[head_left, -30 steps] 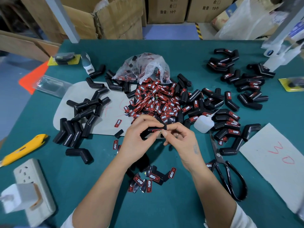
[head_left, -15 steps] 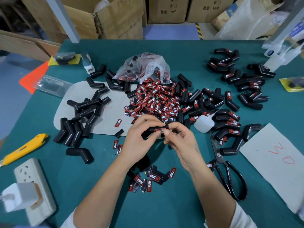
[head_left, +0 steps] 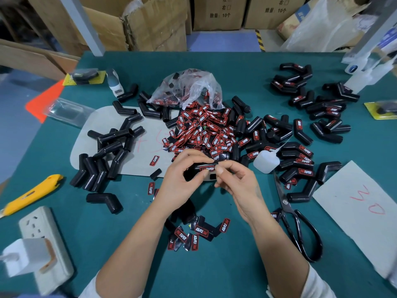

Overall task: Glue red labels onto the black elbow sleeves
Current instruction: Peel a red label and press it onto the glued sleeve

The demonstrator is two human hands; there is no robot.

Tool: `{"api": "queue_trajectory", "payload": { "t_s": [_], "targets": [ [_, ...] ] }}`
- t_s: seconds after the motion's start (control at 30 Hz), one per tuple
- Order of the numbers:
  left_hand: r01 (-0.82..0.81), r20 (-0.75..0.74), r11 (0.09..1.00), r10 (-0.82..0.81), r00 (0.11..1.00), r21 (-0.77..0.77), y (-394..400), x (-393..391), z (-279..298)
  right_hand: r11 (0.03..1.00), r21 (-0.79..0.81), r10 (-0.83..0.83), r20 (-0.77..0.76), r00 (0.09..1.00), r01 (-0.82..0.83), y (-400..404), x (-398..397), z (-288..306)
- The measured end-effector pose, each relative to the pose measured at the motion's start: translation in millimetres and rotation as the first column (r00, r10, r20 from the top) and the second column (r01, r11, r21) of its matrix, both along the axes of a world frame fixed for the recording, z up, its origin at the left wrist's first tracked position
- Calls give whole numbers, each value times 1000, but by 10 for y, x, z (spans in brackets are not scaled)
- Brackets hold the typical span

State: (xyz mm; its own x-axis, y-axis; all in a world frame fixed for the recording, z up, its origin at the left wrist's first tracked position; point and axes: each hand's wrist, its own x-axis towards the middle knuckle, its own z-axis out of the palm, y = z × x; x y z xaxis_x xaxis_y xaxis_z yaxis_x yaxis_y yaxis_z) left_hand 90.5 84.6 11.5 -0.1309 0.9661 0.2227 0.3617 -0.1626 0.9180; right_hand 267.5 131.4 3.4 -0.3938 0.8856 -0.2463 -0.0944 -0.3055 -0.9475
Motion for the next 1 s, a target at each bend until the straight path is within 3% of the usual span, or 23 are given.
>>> {"api": "queue_trajectory", "payload": {
  "t_s": [0.2, 0.6, 0.87, 1.0],
  "targets": [
    [-26, 148, 999, 29, 989, -19, 18, 3, -53, 997, 75, 14, 9, 1000, -14, -17, -15, -12],
    [-93, 220, 993, 106, 970, -71, 29, 52, -68, 992, 128, 4, 19, 1000, -6, -35, -35, 20],
    [-29, 391, 988, 87, 916, -154, 12, 32, 3, 992, 123, -24, 8, 1000, 23, -32, -39, 59],
    [12, 396, 983, 63, 916, -184, 13, 42, 21, 991, 134, -18, 17, 1000, 16, -34, -37, 45]
  ]
}}
